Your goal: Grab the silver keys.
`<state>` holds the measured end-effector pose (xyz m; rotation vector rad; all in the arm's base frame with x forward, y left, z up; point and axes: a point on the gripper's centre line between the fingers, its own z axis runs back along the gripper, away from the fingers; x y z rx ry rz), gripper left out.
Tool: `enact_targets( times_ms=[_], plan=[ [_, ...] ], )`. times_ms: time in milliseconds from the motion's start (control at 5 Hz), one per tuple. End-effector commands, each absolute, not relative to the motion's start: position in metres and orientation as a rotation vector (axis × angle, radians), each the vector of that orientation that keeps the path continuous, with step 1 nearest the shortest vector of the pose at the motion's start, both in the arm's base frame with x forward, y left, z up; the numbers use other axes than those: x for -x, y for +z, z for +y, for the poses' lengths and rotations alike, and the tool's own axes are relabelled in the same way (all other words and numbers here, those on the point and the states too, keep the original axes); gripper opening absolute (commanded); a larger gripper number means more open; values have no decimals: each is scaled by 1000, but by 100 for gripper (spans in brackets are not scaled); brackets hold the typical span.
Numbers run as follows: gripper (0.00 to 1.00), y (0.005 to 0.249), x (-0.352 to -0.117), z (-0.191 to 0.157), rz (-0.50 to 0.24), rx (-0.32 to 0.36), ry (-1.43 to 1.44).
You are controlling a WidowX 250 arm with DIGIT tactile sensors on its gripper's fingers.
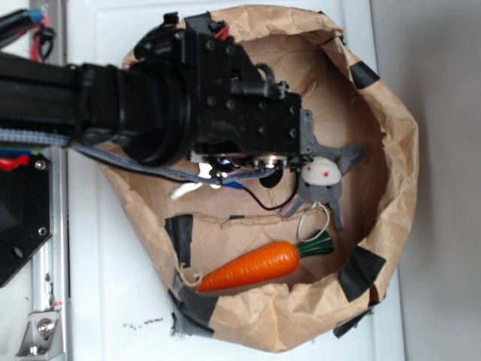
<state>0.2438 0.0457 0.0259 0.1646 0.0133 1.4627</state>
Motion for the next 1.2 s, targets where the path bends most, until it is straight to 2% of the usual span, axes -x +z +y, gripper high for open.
enact_targets(
  times_ms=[0, 400, 600, 800, 1000],
  plan=[
    [0, 36, -240, 48, -15, -146, 1468],
    [0, 53, -247, 51, -6, -90, 1474],
    [0, 58, -249, 51, 3, -84, 1473],
    [0, 78, -255, 50, 41, -31, 1478],
    [0, 124, -252, 47, 98, 287, 1377]
  ],
)
